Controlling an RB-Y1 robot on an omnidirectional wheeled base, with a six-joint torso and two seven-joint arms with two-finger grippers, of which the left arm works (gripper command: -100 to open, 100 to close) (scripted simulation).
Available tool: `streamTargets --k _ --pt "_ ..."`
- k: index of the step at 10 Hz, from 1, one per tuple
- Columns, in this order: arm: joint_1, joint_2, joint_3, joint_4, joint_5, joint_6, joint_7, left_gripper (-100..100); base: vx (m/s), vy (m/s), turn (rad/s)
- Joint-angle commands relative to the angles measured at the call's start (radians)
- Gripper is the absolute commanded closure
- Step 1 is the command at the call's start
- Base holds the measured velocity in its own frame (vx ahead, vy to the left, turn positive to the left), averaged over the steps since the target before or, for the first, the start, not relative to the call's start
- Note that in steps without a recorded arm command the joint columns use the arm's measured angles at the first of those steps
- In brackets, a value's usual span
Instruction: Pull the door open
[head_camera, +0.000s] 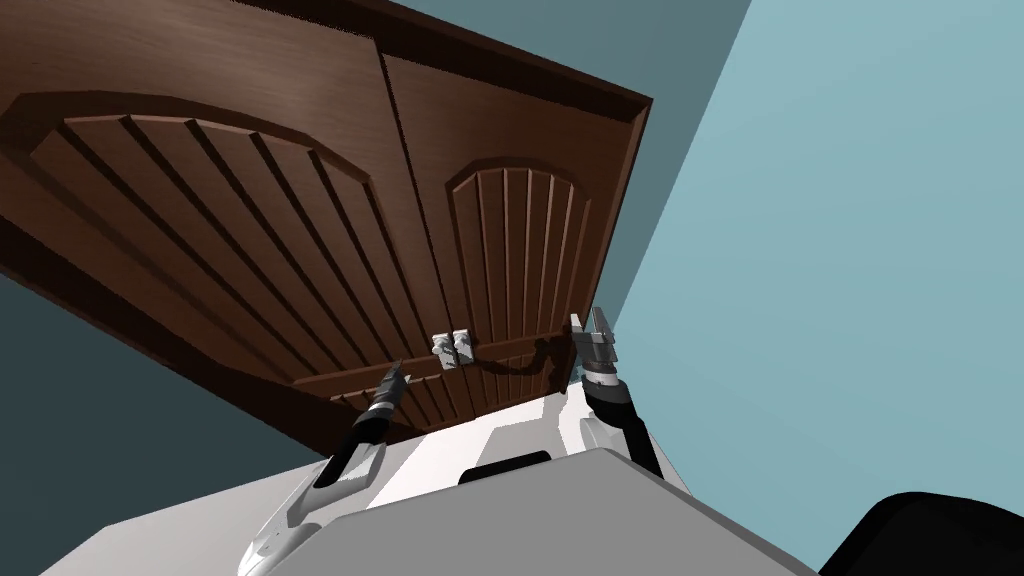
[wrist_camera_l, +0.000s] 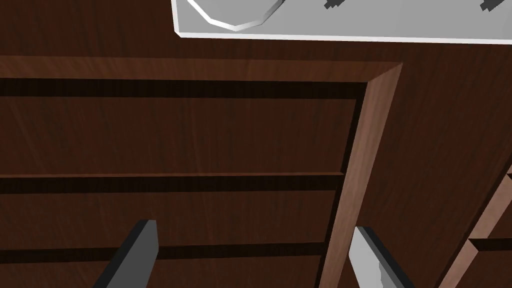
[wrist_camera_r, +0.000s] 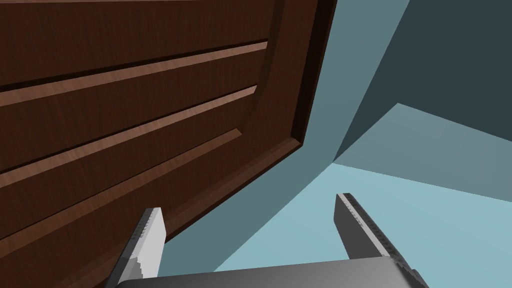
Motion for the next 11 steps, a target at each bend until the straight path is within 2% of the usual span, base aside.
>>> streamTargets --k 1,2,3,4,9,10,11 --pt "-0.022 -0.013 -0.023 -0.009 -0.004 -0.003 0.001 -100 0.202 -0.093 -0.155" --pt "-0.033 -0.022 -0.035 -0.014 -0.006 -0.005 0.001 -100 0.227 -0.143 -0.195" --pt "-0.019 -0.019 -0.027 -0.018 -0.005 -0.002 -0.001 -100 0.107 -0.067 -0.03" --pt "-0.019 -0.019 -0.027 -0.018 -0.005 -0.002 -0.001 100 -0.015 0.009 0.033" --pt "-0.019 -0.019 -0.027 -0.018 -0.005 -0.002 -0.001 100 -0.022 0.015 0.0" --pt "0.001 -0.003 -0.008 -0.013 -0.001 0.001 0.001 -100 -0.151 0.071 0.189" --pt "0.006 0.0 -0.005 -0.013 0.0 0.001 0.002 -100 -0.193 0.088 0.133"
